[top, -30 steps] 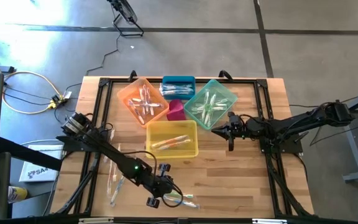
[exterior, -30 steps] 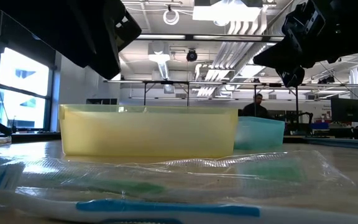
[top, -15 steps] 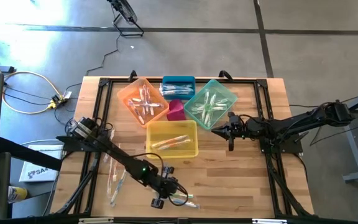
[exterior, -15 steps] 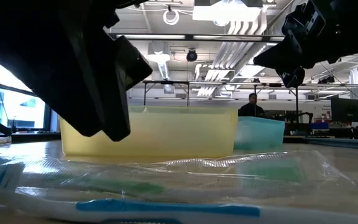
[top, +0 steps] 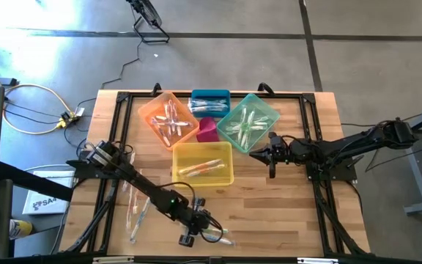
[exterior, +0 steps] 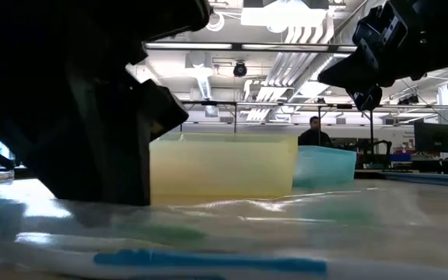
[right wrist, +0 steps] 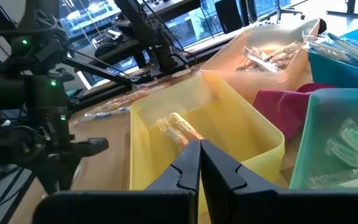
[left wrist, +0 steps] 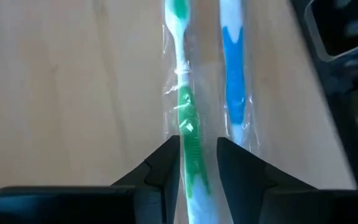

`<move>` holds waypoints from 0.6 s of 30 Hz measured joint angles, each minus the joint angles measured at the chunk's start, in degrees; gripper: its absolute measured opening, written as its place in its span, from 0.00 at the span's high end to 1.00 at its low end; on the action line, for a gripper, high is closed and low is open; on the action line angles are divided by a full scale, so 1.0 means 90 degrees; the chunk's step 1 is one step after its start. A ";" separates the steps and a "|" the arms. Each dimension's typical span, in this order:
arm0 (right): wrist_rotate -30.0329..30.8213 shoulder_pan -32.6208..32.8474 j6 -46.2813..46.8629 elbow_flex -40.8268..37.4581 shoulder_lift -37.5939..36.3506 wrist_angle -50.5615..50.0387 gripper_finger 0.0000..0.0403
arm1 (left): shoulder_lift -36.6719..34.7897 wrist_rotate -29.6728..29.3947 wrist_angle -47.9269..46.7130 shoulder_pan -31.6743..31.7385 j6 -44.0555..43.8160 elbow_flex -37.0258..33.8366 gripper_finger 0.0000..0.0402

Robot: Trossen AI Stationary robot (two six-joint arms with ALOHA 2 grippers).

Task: Pick & Place Toothbrushes
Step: Put the green toothbrush into the green bin

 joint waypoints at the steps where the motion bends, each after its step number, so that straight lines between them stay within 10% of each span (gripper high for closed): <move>1: 0.0001 -0.0001 0.0000 0.0000 0.0000 -0.0021 0.99 | 0.0044 0.0019 0.0101 0.0001 -0.0002 0.0011 0.74; 18: 0.0001 0.0123 0.0000 0.0000 0.0000 -0.0020 0.99 | 0.0082 -0.0304 -0.0003 0.0174 0.0345 0.0010 0.74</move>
